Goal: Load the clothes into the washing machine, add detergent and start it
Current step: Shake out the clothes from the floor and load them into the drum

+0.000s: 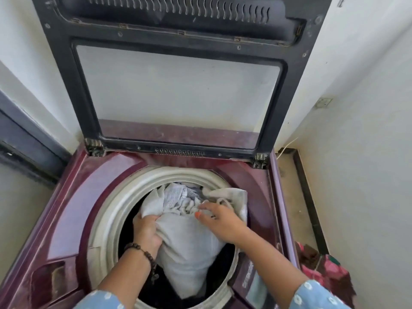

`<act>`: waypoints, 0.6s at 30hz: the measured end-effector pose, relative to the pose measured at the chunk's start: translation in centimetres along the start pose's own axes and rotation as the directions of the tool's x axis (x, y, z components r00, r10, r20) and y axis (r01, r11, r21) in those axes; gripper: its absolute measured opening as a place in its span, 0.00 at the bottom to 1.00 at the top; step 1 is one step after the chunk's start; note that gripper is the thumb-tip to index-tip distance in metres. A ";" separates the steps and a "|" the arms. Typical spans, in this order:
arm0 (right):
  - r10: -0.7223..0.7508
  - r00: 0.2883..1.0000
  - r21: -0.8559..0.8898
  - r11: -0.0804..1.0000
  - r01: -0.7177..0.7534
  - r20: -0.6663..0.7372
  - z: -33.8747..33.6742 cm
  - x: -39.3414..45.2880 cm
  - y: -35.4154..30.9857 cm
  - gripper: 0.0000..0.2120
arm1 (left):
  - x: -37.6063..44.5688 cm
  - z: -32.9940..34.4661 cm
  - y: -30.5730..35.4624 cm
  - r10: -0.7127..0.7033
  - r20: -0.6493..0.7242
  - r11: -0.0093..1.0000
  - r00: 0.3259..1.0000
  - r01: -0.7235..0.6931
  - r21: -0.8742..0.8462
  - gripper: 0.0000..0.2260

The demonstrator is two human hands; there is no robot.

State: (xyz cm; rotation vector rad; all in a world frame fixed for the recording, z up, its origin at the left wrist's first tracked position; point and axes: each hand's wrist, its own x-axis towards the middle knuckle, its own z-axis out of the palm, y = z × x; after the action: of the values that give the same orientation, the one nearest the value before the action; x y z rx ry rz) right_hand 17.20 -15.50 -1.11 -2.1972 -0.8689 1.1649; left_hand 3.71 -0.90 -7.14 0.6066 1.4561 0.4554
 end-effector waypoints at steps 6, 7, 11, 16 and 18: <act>-0.072 0.996 -0.114 0.991 0.077 0.049 2.5 0.8 1.6 0.22 | -1.6 5.1 -0.8 -0.170 0.287 0.978 0.943 0.127 0.163 0.12; -0.072 0.996 -0.136 0.988 0.078 0.054 2.8 0.9 1.9 0.23 | -1.9 5.5 -1.3 -0.143 0.294 0.974 0.945 0.083 0.209 0.14; -0.029 0.997 -0.271 0.962 0.047 0.070 3.4 1.0 3.4 0.27 | -1.6 4.8 -4.0 -0.025 0.371 0.786 0.928 -0.211 0.582 0.25; -0.043 0.997 -0.449 0.891 0.064 0.057 3.6 0.7 3.1 0.30 | -1.4 3.9 -3.4 0.129 0.543 0.161 0.829 -0.558 0.814 0.29; -0.098 0.995 -0.517 0.851 0.095 0.021 3.6 0.3 2.5 0.30 | -2.7 3.9 -3.1 0.133 0.593 0.020 0.794 -0.601 0.799 0.29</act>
State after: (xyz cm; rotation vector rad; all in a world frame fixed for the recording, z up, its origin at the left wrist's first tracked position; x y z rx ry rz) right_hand 15.01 -16.52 -4.78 -2.5301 -1.4085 0.9493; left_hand 7.18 -5.38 -6.92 2.1592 0.9936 -0.3812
